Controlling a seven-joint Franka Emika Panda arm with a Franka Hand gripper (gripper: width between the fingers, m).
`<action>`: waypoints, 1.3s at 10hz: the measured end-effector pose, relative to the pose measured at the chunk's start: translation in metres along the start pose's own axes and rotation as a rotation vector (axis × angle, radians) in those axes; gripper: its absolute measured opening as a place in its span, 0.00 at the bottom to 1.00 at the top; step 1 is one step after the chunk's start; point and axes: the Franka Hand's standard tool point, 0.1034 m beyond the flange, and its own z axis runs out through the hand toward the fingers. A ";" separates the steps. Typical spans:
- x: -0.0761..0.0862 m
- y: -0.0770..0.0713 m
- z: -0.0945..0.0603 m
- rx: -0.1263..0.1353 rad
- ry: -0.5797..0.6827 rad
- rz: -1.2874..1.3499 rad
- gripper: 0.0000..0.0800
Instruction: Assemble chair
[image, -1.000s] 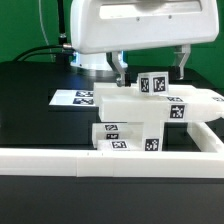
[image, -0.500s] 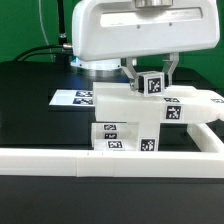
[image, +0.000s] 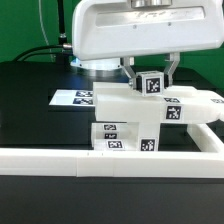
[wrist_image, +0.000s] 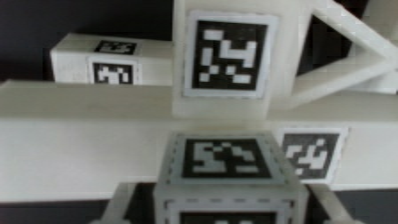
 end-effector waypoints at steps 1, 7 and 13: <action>0.000 0.000 0.000 0.000 0.000 0.071 0.34; -0.004 -0.005 0.001 0.001 -0.016 0.720 0.34; -0.003 -0.007 0.002 0.014 -0.021 1.103 0.34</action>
Offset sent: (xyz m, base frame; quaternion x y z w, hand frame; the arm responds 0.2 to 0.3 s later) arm -0.0135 0.0037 -0.0005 -0.0177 -0.0301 0.3011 0.9530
